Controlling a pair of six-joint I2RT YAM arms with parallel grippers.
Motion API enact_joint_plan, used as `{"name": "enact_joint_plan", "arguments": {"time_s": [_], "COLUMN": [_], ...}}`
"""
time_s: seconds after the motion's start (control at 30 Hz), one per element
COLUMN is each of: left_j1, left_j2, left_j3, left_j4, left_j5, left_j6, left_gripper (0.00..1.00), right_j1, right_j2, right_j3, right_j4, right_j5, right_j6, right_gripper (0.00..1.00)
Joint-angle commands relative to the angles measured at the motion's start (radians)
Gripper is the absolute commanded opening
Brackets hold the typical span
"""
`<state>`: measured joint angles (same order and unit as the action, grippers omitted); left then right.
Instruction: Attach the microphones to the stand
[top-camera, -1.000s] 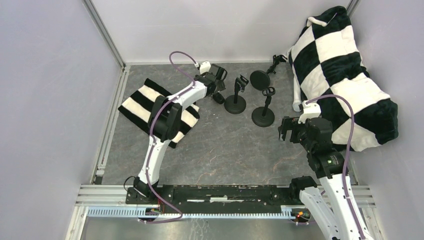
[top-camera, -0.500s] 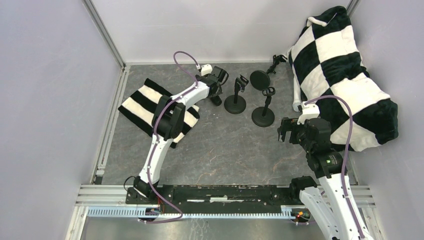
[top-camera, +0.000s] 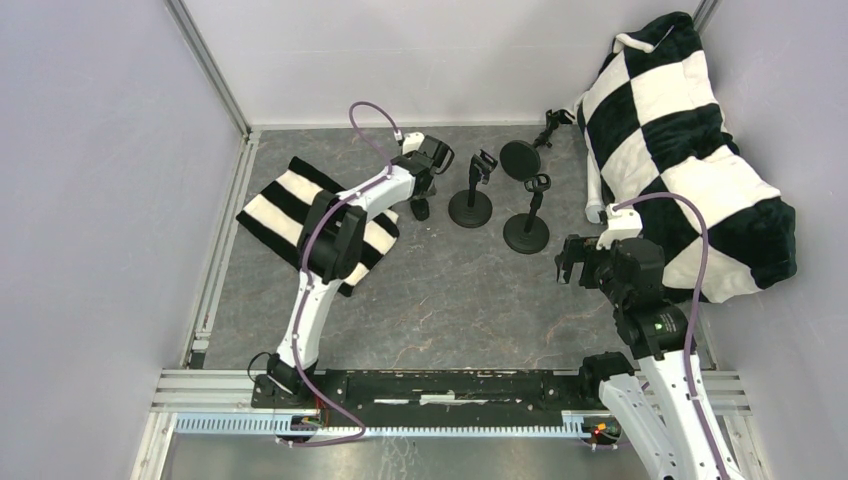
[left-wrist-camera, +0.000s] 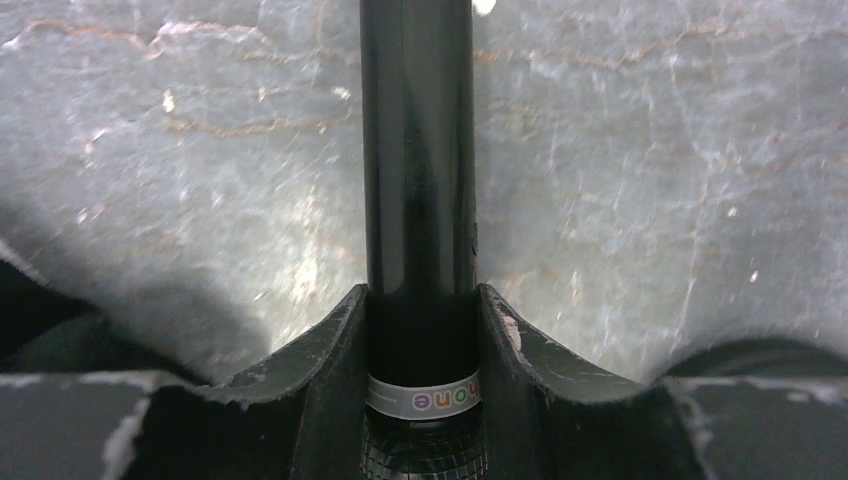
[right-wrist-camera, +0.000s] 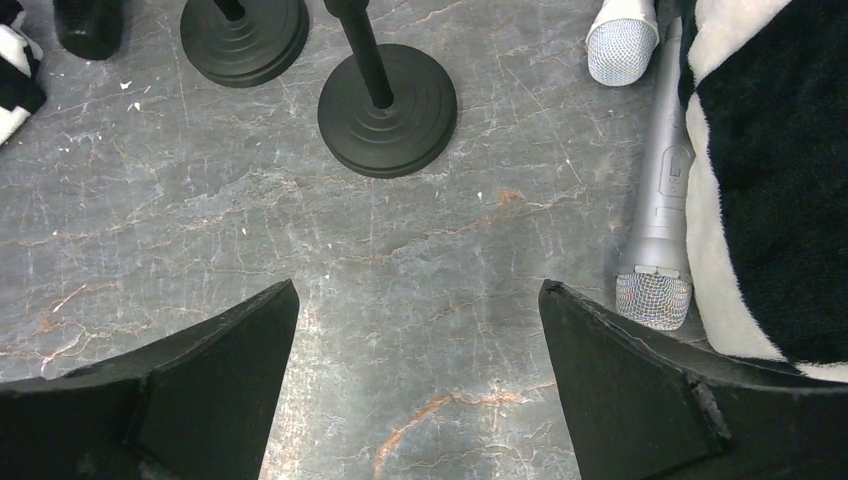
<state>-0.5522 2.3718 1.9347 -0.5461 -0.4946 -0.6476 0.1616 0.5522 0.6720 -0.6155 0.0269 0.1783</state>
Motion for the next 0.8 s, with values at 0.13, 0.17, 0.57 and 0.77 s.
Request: {"name": "enact_joint_plan", "arguments": {"time_s": [0.13,0.17,0.57,0.77], "left_j1": [-0.005,-0.005,-0.005,-0.005], "left_j2": [-0.374,-0.441,-1.142,-1.389], "left_j3": [-0.201,-0.246,-0.793,-0.928], "left_j4": [0.134,0.159,0.447,0.498], "left_j5": [0.040,0.042,0.292,0.396], "left_j6": [0.120,0.123,0.110,0.113], "left_gripper": [0.02,0.02,0.02,0.02], "right_j1": [-0.003,-0.003,-0.002,-0.001], "right_j2": [-0.042,-0.046,-0.092,-0.068], "right_j3": [0.077,0.087,0.105,-0.033], "right_j4": [0.025,0.026,0.171,0.458], "right_j5": [-0.037,-0.062,-0.384,-0.607], "right_j6": [0.012,0.007,0.107,0.350], "right_gripper": [0.98,0.98,0.98,0.97]}}
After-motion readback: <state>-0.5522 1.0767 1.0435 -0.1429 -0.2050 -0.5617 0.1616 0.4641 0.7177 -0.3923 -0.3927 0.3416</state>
